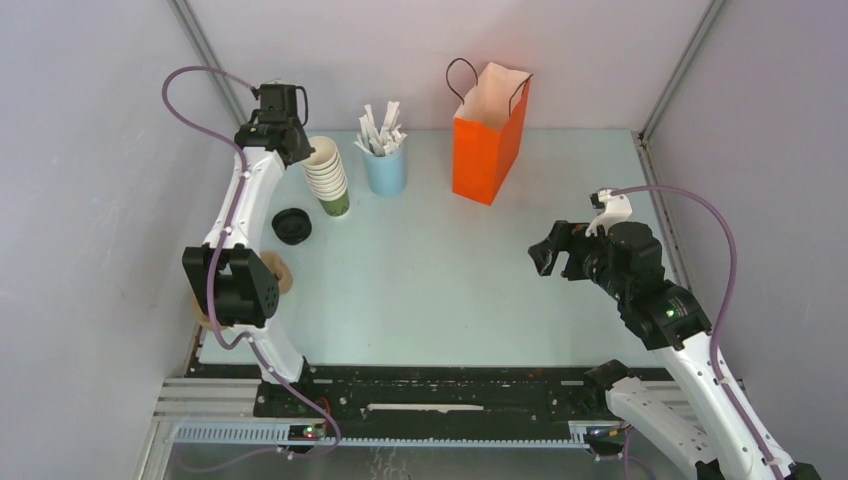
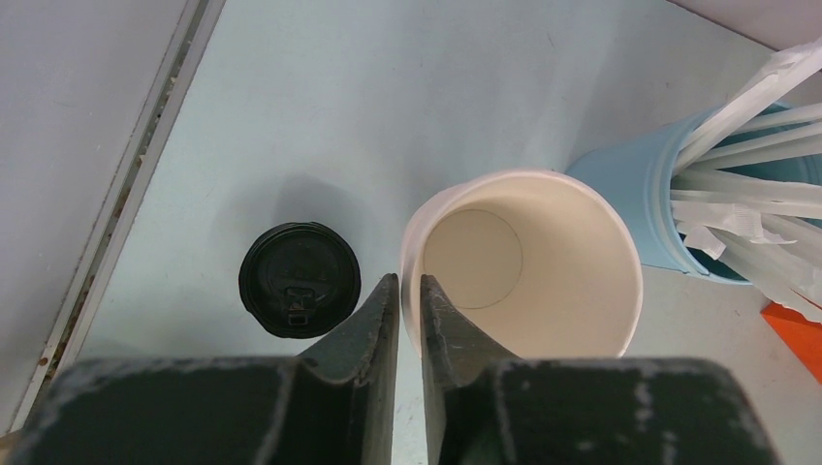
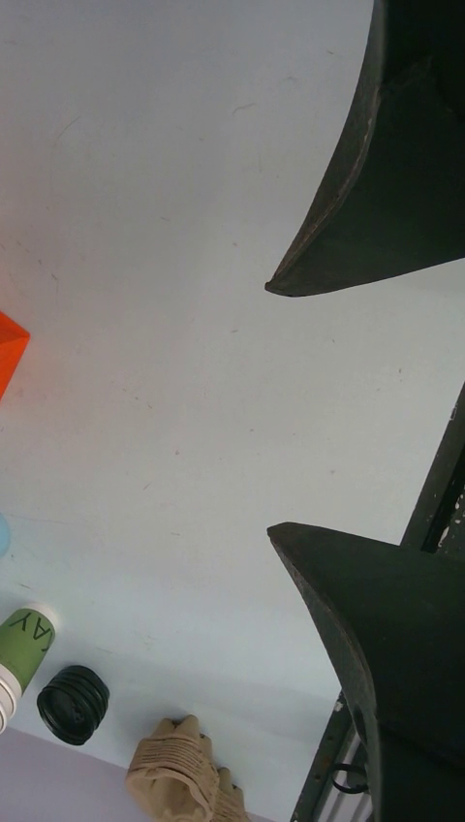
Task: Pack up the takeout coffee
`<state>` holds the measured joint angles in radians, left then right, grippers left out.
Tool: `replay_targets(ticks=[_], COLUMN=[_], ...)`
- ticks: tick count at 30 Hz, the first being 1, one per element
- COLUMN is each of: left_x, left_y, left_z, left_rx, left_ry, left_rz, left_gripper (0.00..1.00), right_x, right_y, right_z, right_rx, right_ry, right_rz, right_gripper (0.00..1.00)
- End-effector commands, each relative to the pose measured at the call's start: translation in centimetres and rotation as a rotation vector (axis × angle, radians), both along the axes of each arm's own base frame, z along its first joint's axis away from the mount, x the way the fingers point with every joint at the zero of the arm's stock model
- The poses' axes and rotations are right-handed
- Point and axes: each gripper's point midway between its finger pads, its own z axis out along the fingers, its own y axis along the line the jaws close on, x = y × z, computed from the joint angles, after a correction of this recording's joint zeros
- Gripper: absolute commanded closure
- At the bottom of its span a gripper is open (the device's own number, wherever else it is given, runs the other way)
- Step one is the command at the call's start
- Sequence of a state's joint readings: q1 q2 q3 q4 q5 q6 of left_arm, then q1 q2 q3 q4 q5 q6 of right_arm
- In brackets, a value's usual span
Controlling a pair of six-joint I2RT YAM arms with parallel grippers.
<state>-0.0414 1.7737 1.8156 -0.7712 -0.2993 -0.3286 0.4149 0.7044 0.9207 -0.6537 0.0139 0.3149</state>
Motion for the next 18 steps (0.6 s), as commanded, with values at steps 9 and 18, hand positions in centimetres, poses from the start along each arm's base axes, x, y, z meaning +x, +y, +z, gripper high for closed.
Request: replay_targets(ticks=[9,18], left_x=[0.44,0.3], left_y=[0.52,0.6], left_z=[0.08,1.03], left_rx=[0.001,0.0], left_ry=[-0.011,-0.031], left_rz=[-0.006,-0.003], left_gripper=[0.83,0.98], right_x=[0.3,0.33], right_y=[0.47,0.58], right_z=[1.66,1.58], right_rx=[0.035,0.033], right_ry=[-0.039,-0.036], right_rz=[0.002,0.005], right_gripper=[0.05,0.05])
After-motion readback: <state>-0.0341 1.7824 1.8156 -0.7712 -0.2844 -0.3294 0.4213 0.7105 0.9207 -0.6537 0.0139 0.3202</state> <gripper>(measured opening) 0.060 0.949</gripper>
